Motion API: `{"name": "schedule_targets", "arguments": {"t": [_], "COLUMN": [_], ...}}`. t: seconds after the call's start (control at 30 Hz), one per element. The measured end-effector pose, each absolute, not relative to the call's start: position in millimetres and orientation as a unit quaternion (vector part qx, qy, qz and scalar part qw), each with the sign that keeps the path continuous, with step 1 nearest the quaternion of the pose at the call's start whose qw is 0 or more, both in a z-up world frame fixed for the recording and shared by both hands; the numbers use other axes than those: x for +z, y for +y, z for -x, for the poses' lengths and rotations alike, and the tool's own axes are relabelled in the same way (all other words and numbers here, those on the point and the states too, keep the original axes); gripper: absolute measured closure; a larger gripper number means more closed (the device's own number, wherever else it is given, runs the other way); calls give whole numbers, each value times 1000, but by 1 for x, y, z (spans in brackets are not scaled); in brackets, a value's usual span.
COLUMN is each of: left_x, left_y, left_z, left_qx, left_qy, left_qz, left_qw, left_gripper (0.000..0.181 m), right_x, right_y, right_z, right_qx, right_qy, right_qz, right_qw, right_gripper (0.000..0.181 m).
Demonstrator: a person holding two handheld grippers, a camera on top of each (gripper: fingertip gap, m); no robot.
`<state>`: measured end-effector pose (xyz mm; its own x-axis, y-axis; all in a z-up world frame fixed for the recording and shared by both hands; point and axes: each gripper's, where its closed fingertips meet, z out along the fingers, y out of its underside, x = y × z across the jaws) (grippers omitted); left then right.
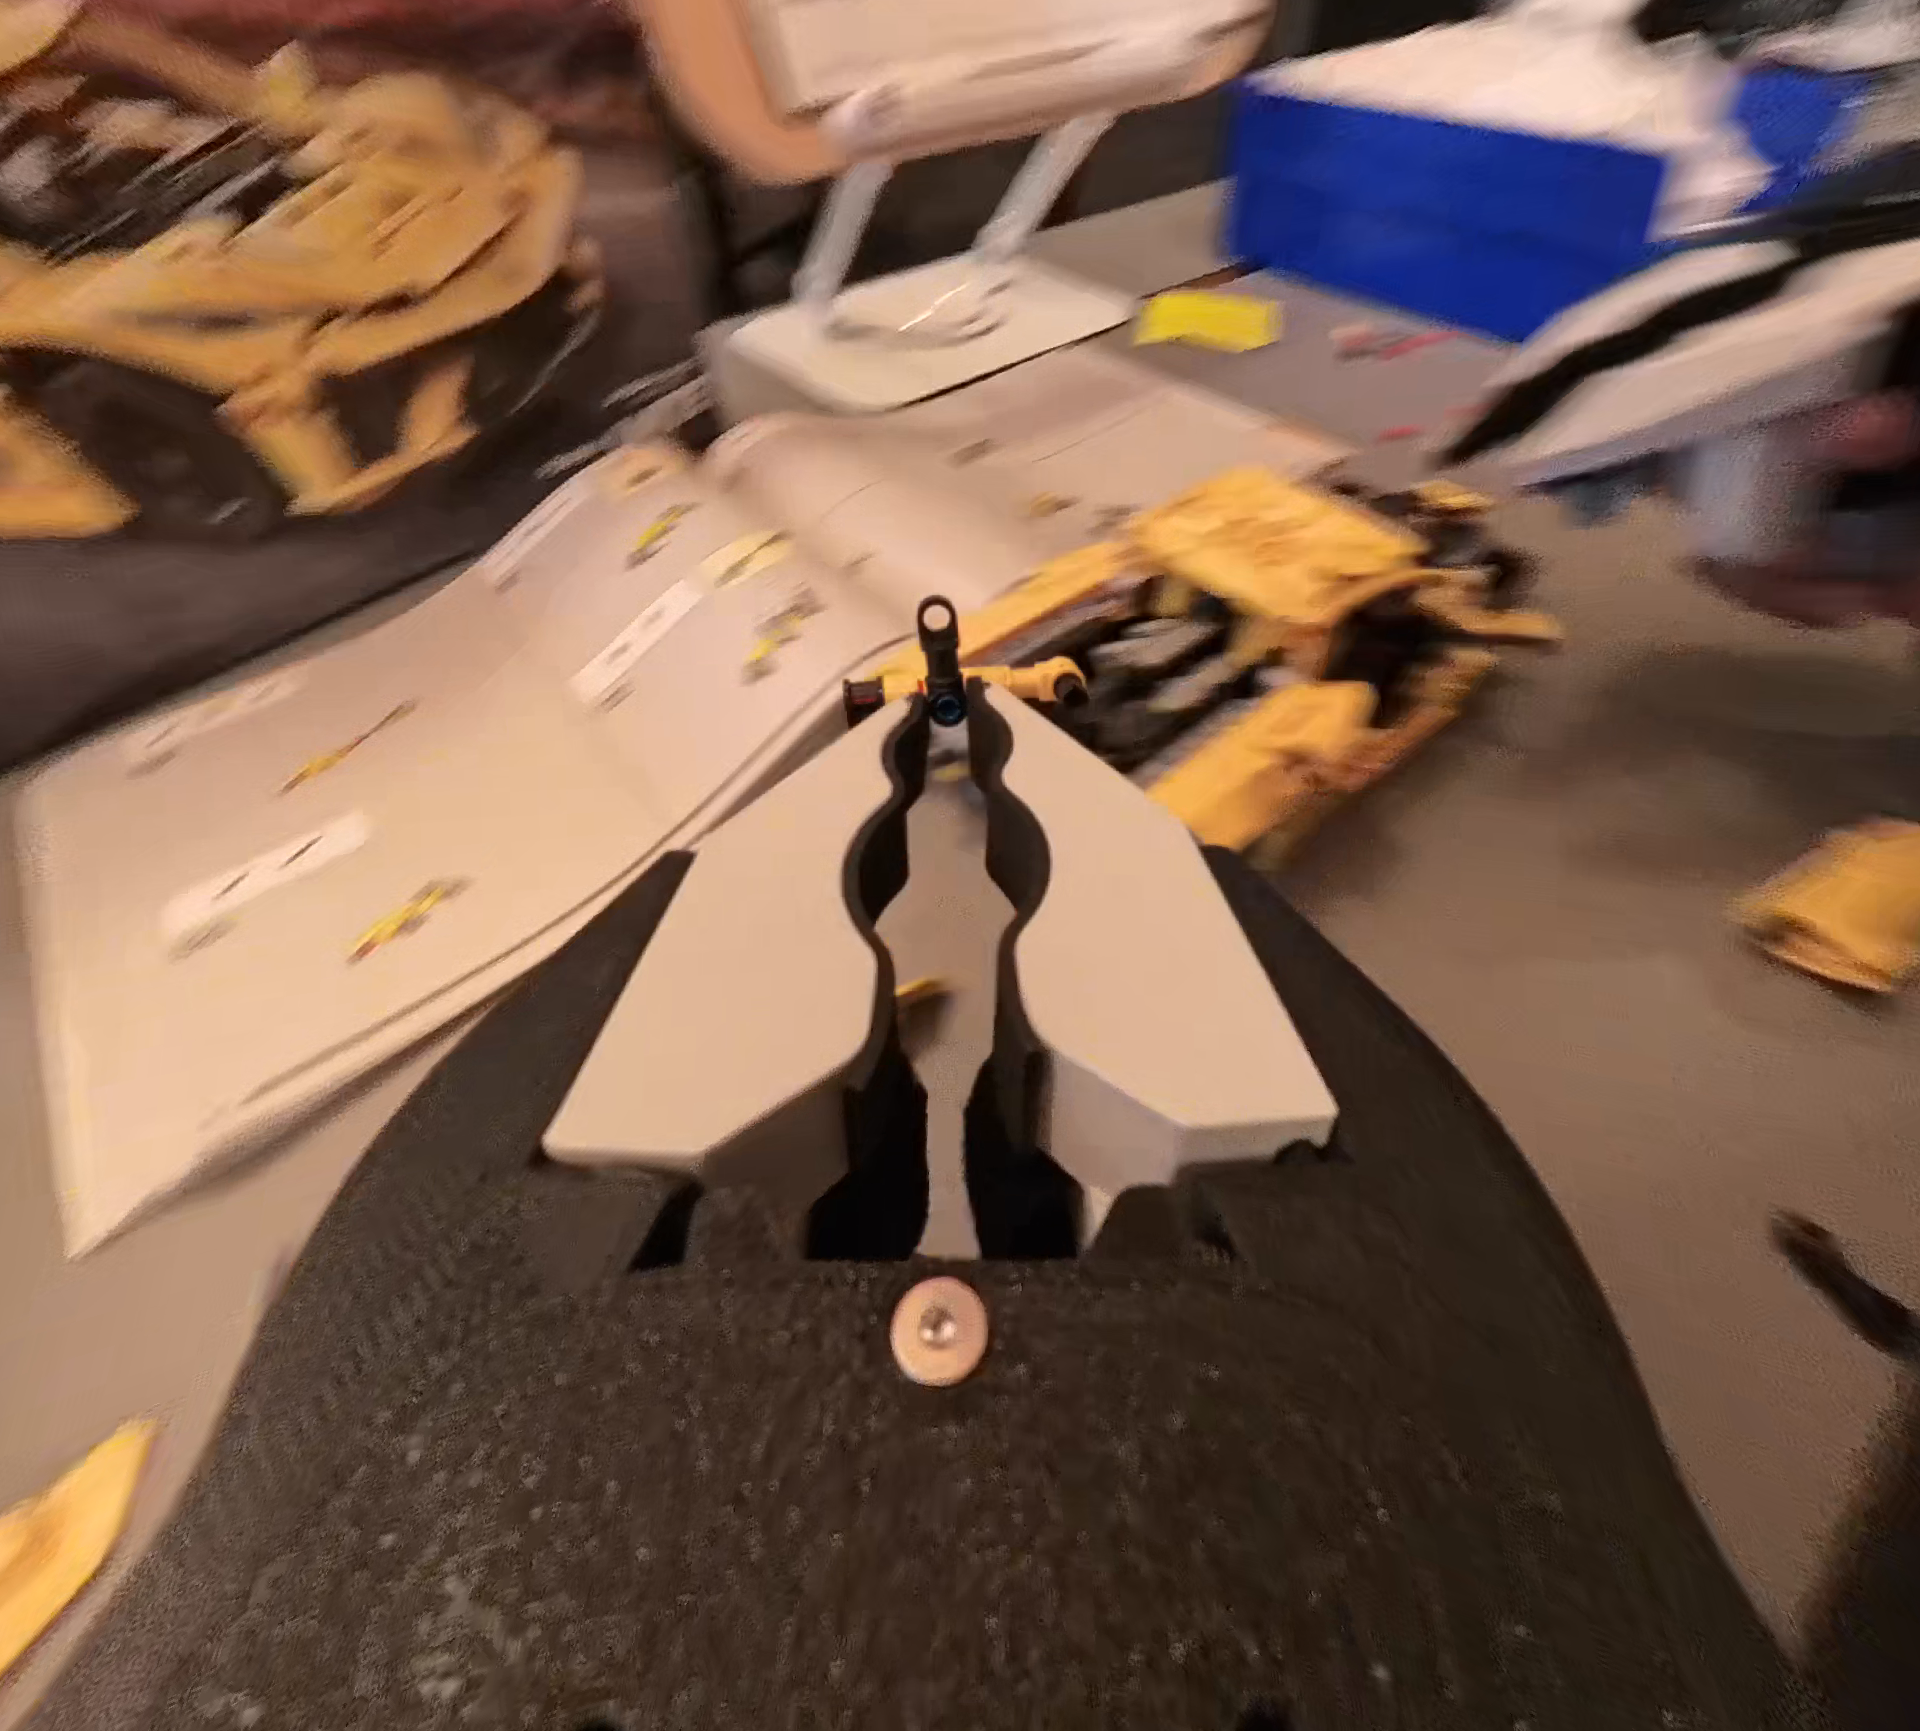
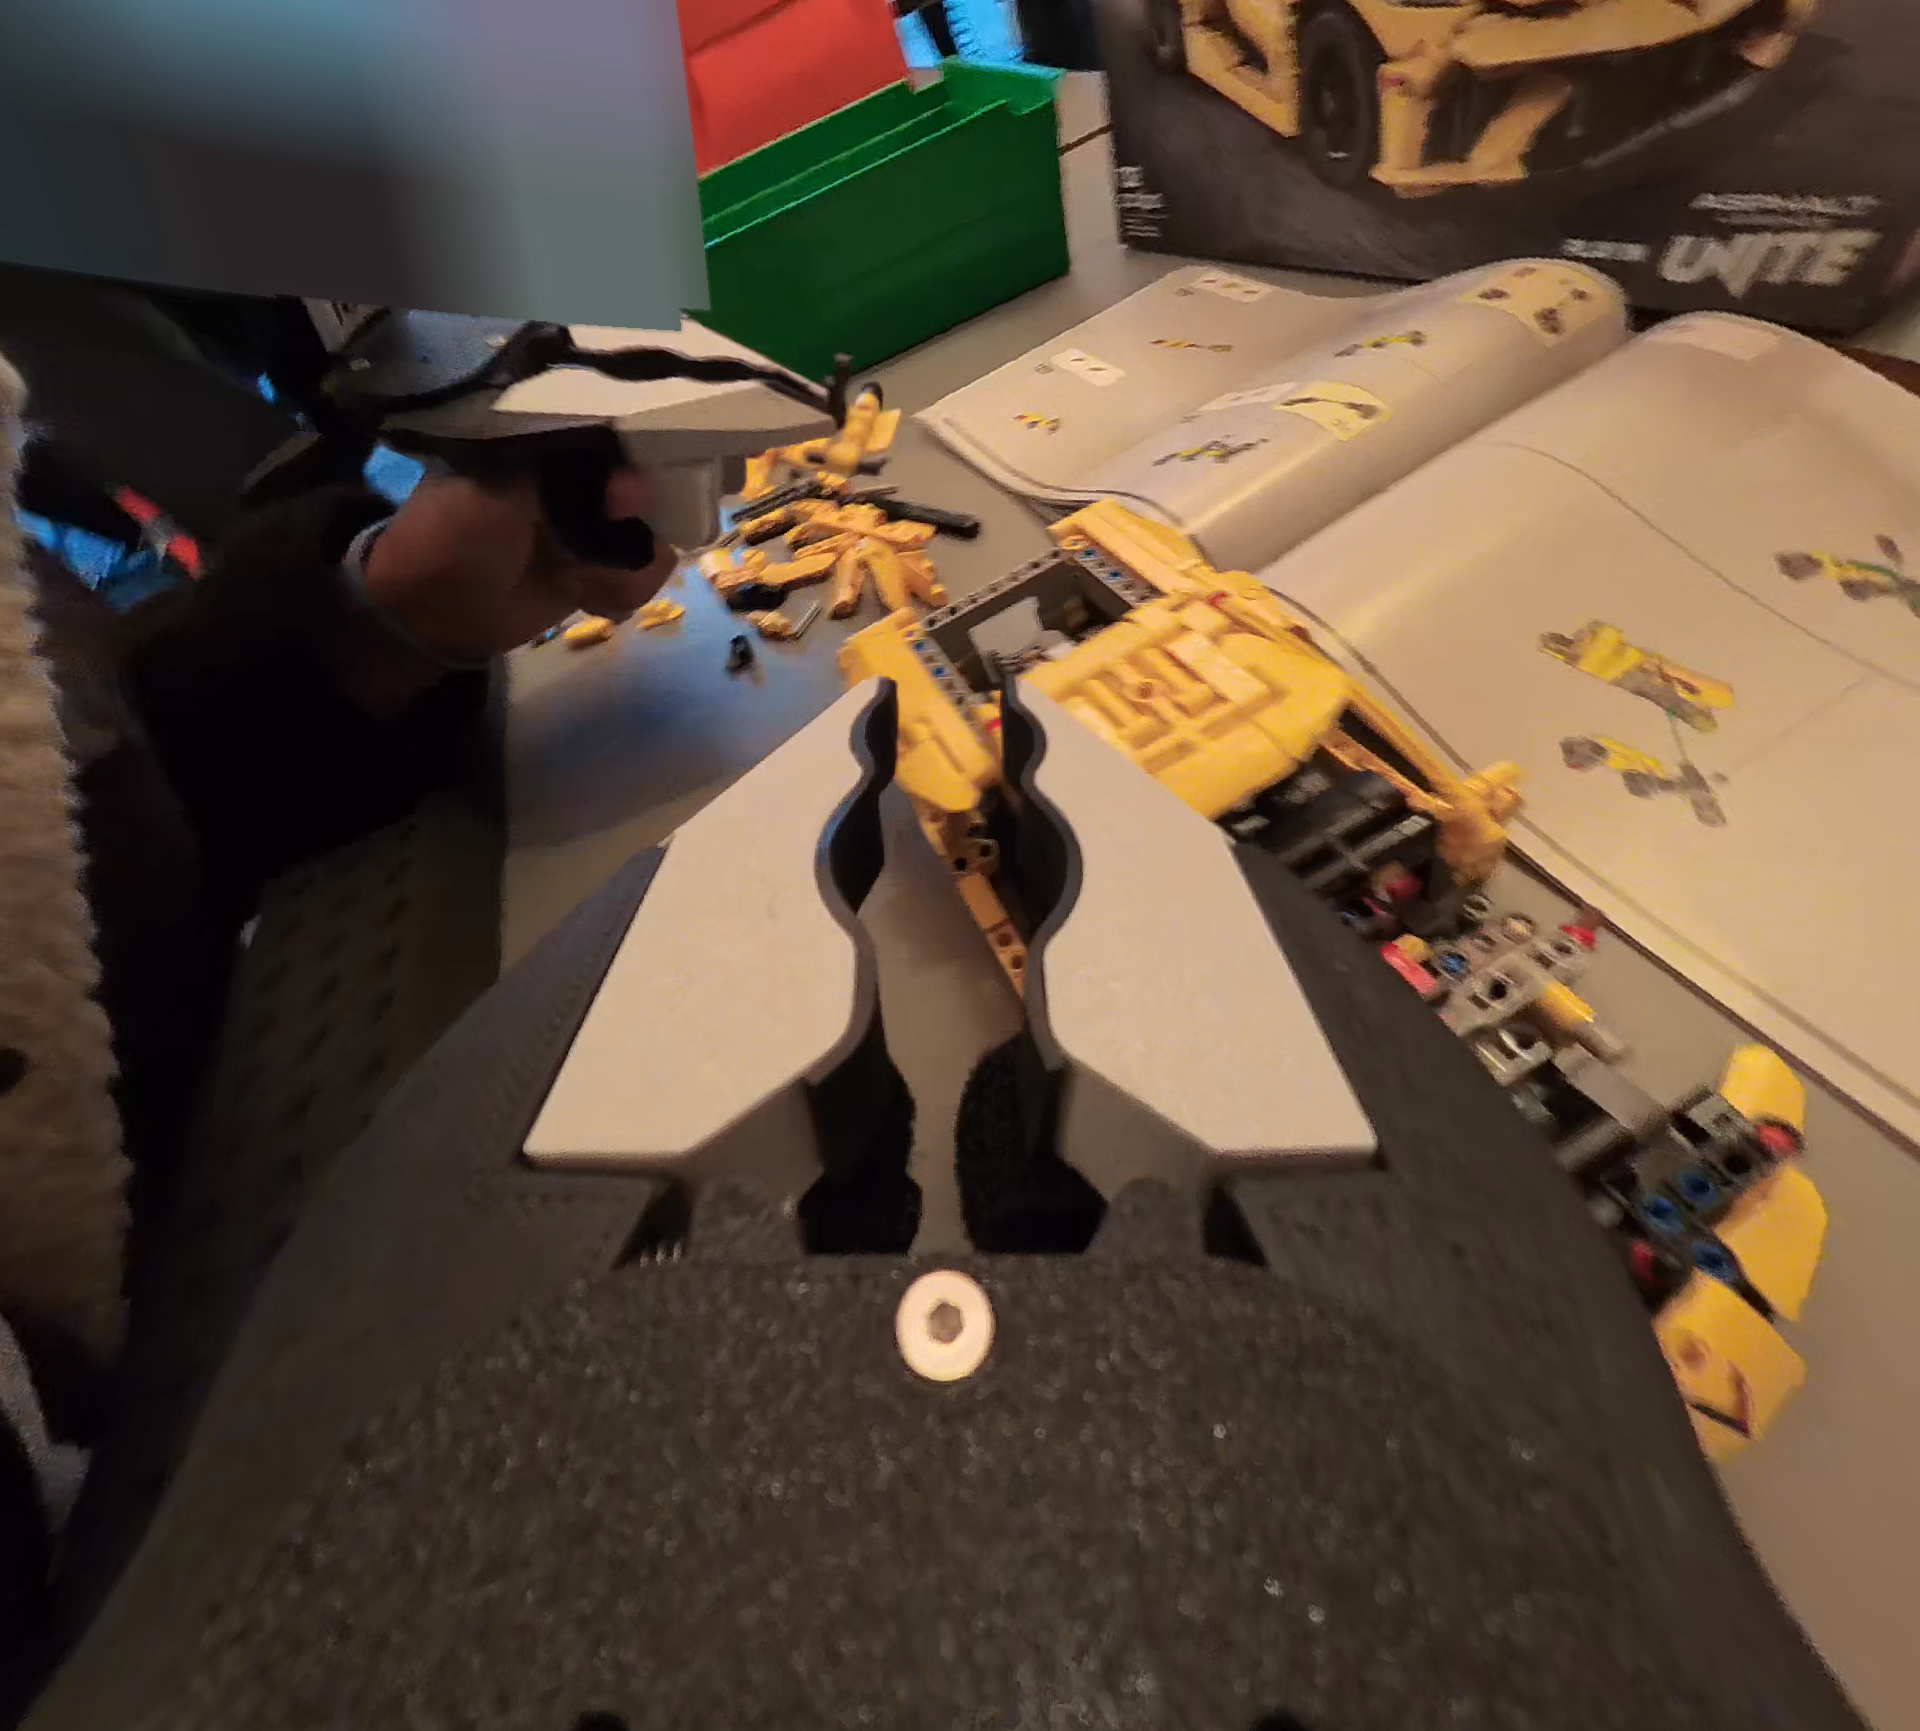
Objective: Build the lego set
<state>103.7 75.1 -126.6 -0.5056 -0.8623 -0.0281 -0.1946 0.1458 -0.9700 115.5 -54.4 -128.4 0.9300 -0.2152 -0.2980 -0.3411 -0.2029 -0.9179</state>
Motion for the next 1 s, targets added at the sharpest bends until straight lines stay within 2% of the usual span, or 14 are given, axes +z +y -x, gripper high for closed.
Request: {"name": "schedule_targets", "arguments": {"t": [0.13, 0.23, 0.47, 0.57, 0.73, 1.0], "left_x": [-124, -164, -214, -221, -228, -225], "left_y": [8, -17, -20, -19, -16, -15], "left_z": [-43, -15, -12, -13, -16, -15], "left_qx": [-587, -533, -412, -393, -377, -393], "left_qy": [743, 810, 878, 885, 889, 882], "left_qz": [228, 190, 167, 168, 175, 194], "left_qw": [226, 155, 178, 185, 191, 174], "left_gripper": [175, 174, 174, 174, 174, 168], "right_x": [-121, -129, -143, -168, -222, -226], "right_y": [-43, -37, -33, -41, -42, -34], "right_z": [-79, -64, -31, 20, 42, 43], "right_qx": [94, 102, 188, 252, 170, 155], "right_qy": [107, 74, 36, -73, -171, -196], "right_qz": [778, 797, 818, 850, 911, 908], "right_qw": [612, 590, 543, 456, 335, 337], "right_gripper": [163, 163, 166, 164, 164, 162]}}
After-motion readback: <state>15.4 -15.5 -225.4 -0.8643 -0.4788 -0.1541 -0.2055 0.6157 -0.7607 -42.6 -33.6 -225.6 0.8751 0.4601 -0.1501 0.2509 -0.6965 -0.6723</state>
